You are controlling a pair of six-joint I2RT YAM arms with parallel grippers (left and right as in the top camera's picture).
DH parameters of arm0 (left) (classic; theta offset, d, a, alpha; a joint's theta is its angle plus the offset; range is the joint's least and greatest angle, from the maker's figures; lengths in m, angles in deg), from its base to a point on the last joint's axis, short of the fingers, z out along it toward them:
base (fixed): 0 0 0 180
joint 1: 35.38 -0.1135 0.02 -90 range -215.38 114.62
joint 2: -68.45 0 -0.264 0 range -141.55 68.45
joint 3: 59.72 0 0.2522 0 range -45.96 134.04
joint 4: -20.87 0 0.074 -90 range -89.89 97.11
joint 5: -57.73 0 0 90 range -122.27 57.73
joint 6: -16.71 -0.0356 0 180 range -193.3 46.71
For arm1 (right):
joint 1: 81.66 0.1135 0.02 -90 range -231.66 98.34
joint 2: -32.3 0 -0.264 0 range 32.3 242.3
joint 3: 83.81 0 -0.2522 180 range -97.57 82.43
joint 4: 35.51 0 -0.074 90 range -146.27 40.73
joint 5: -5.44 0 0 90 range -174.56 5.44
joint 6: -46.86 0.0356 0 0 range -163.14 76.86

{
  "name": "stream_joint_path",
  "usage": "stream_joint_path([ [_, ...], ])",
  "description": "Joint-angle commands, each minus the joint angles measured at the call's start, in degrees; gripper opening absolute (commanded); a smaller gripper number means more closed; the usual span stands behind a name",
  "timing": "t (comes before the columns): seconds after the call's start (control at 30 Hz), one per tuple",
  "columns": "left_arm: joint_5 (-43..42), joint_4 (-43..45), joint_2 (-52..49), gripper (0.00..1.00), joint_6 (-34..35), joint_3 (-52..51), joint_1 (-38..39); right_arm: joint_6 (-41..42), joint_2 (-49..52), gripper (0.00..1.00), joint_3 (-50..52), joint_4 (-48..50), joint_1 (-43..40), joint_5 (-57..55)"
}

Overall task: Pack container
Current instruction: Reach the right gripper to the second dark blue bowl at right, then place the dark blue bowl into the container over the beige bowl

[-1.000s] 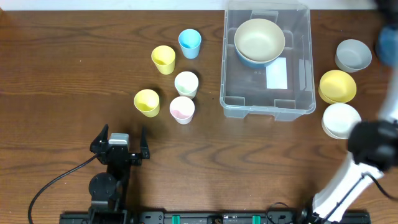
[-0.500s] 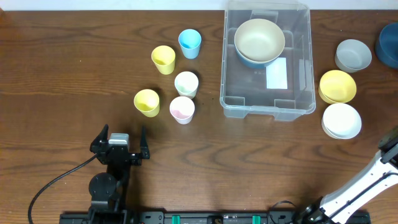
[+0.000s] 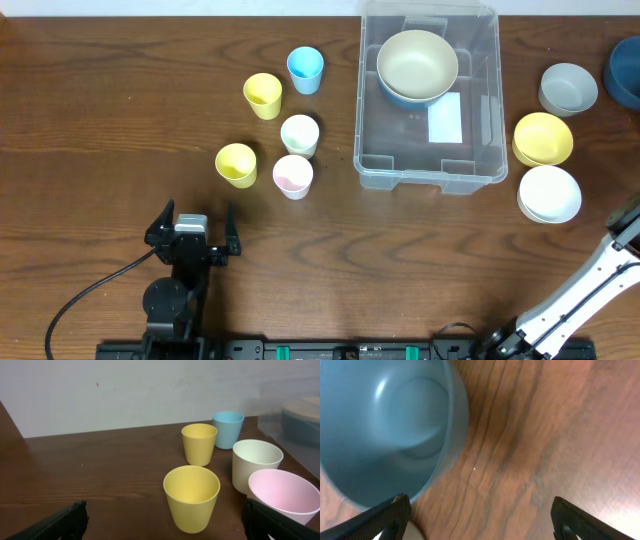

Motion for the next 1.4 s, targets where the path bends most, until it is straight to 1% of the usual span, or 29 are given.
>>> stream_joint_path([
  [0.0, 0.7, -2.1, 0.2, 0.98, -0.6, -1.1, -0.3, 1.0, 2.3, 0.91, -0.2, 1.9, 0.5, 2.2],
  [0.2, 0.7, -2.1, 0.2, 0.98, -0.6, -1.1, -0.3, 1.2, 3.1, 0.9, -0.2, 5.9, 1.7, 2.6],
  [0.33, 0.7, -2.1, 0.2, 0.98, -0.6, -1.1, -0.3, 1.9, 3.1, 0.89, -0.2, 6.8, 2.3, 2.5],
  [0.53, 0.7, -2.1, 0.2, 0.98, -0.6, -1.1, -0.3, 4.9, 3.2, 0.64, -0.2, 5.4, 2.3, 1.8],
  [0.67, 0.7, -2.1, 0.2, 0.98, -0.6, -1.1, -0.3, 5.1, 3.2, 0.46, -0.2, 3.9, 1.8, 1.0],
  [0.7, 0.7, -2.1, 0.2, 0.98, -0.6, -1.1, -0.3, 5.1, 3.2, 0.4, -0.2, 3.3, 1.6, 0.5],
  [0.8, 0.7, -2.1, 0.2, 0.98, -0.6, -1.1, -0.3, 5.1, 3.2, 0.28, -0.2, 1.6, 1.2, -1.1],
  [0.93, 0.7, -2.1, 0.2, 0.98, -0.6, -1.1, -0.3, 5.0, 3.2, 0.03, -0.3, -0.4, 0.1, -1.1],
  [0.97, 0.7, -2.1, 0.2, 0.98, -0.6, -1.1, -0.3, 5.0, 3.0, 0.01, -0.4, -0.5, -0.1, -0.5],
  [1.1, 0.7, -2.1, 0.2, 0.98, -0.6, -1.1, -0.3, 5.1, 0.7, 0.01, -2.6, -0.5, -1.8, 6.1],
  [1.27, 0.7, -2.1, 0.2, 0.98, -0.6, -1.1, -0.3, 5.1, -5.7, 0.01, -11.2, -1.5, -2.3, 14.1],
  [1.37, 0.7, -2.1, 0.2, 0.98, -0.6, -1.1, -0.3, 4.8, -11.3, 0.01, -15.8, -2.0, -0.4, 20.4],
])
